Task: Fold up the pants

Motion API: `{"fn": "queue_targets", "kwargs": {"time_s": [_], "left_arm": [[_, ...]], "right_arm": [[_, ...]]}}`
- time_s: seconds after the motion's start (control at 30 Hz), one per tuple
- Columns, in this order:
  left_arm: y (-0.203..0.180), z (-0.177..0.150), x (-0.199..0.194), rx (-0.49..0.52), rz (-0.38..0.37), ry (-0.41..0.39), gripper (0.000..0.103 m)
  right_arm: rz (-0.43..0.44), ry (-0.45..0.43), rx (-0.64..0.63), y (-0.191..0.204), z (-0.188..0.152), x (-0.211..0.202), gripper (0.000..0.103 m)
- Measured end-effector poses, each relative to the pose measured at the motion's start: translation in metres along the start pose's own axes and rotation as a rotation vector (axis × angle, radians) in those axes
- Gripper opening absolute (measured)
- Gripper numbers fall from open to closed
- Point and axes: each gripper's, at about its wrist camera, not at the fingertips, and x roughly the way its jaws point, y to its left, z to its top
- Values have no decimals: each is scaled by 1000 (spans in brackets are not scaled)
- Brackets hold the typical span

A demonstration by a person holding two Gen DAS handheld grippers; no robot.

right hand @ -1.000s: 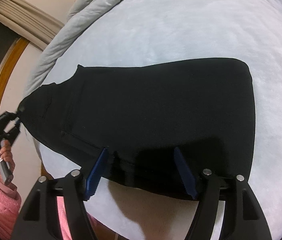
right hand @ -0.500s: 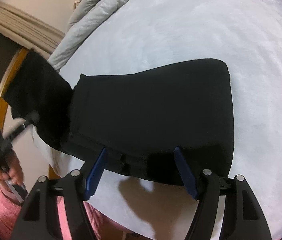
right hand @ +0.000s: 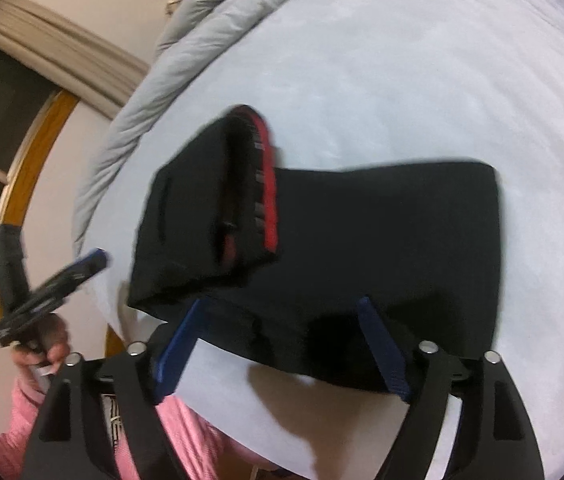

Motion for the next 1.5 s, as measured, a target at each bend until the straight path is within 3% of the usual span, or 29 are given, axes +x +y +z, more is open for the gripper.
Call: {"fn": "queue_targets", "kwargs": {"time_s": [0.17,0.37,0.47,0.53,0.6,0.7,0.73,0.97,1.17,1.37,1.5], "left_arm": [[7,1,30,-75,62,93,76],[8,-2,51,-111,37,149,77],[16,-3,54,-139,17,163,82],[21,-2,55,-152,4,170,83],[23,-2,55,-166,-1,175,83],[28,-1,49,-196,-14,172,82],[29,-1,46,-206,-7,160,82],[27,7,20,-230,-17,97,82],[1,12,16,-171,-52,87,82],[-24,9,25,-119,-58,104,82],[-47,8,35,-54,-33,118,82]], "right_arm": [[-15,60,-7,19,25,29,88],[-50,161,14,17,39,77,90],[-36,149,-2,18,42,91,95],[-20,126,-39,23,42,91,87],[-3,104,-80,29,41,90,52],[79,88,-82,28,40,80,24],[97,80,-77,28,40,75,20],[163,-18,-109,33,28,11,17],[143,-90,-73,8,22,-46,17],[49,-142,-41,-25,14,-83,17],[-1,-96,33,-58,5,-77,17]]}}
